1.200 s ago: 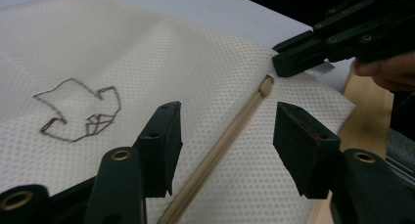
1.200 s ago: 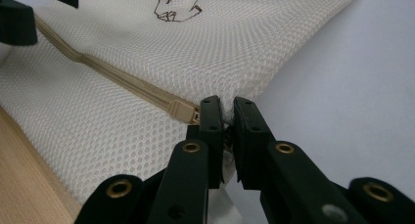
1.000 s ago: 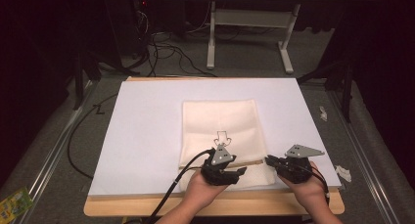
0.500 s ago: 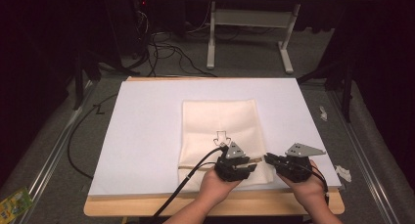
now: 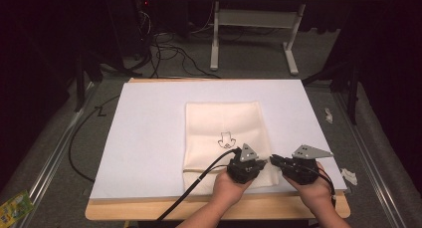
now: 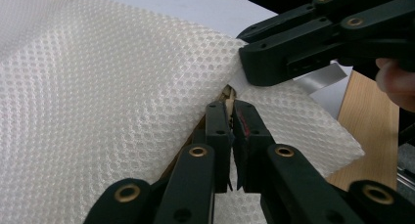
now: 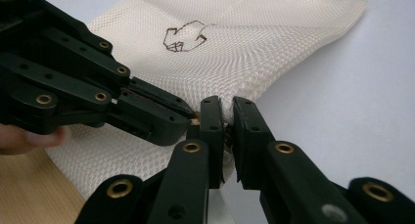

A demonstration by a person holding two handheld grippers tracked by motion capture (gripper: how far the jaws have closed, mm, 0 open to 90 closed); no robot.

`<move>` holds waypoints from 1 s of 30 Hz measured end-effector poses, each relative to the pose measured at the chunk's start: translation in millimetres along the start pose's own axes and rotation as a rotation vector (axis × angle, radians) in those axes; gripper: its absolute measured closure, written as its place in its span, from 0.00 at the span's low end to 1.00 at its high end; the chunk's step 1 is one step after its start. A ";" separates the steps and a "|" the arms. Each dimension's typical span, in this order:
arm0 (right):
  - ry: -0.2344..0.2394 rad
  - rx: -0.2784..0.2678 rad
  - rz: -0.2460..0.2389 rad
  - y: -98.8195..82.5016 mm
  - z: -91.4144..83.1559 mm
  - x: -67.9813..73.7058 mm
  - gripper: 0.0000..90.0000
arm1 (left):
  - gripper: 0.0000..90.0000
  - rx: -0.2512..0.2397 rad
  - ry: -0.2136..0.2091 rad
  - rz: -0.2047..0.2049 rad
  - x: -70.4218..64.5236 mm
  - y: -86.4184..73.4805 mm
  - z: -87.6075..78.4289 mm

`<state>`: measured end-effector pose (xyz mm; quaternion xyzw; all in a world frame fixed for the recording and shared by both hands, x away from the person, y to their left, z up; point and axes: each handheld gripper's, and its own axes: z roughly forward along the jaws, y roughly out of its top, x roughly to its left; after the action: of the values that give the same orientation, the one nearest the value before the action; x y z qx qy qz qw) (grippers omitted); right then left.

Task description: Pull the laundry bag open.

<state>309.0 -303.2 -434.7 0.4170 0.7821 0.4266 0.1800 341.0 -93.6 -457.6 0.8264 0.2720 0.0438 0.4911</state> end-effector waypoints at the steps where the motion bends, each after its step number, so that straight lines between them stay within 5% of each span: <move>1: -0.003 -0.004 -0.005 0.0 0.2 0.0 0.94 | 0.96 0.000 0.002 0.005 -0.7 0.0 -0.6; 5: 0.000 -0.008 -0.002 0.2 -0.6 0.2 0.94 | 0.96 -0.022 0.013 0.021 -3.0 -0.4 -3.7; 10: 0.021 -0.026 0.013 1.7 -1.4 2.6 0.94 | 0.94 -0.046 -0.005 -0.014 -0.9 0.3 -1.4; 18: 0.010 -0.017 0.016 1.6 -0.9 1.2 0.94 | 0.97 -0.016 0.041 0.033 -1.8 -1.1 -5.5; 30: -0.020 -0.024 0.037 0.8 -4.9 -4.5 0.95 | 0.97 0.103 0.132 -0.014 45.6 -27.5 -70.6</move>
<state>308.9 -309.2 -431.6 0.4336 0.7673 0.4348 0.1849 344.5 -5.4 -453.2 0.8439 0.3113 0.0806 0.4294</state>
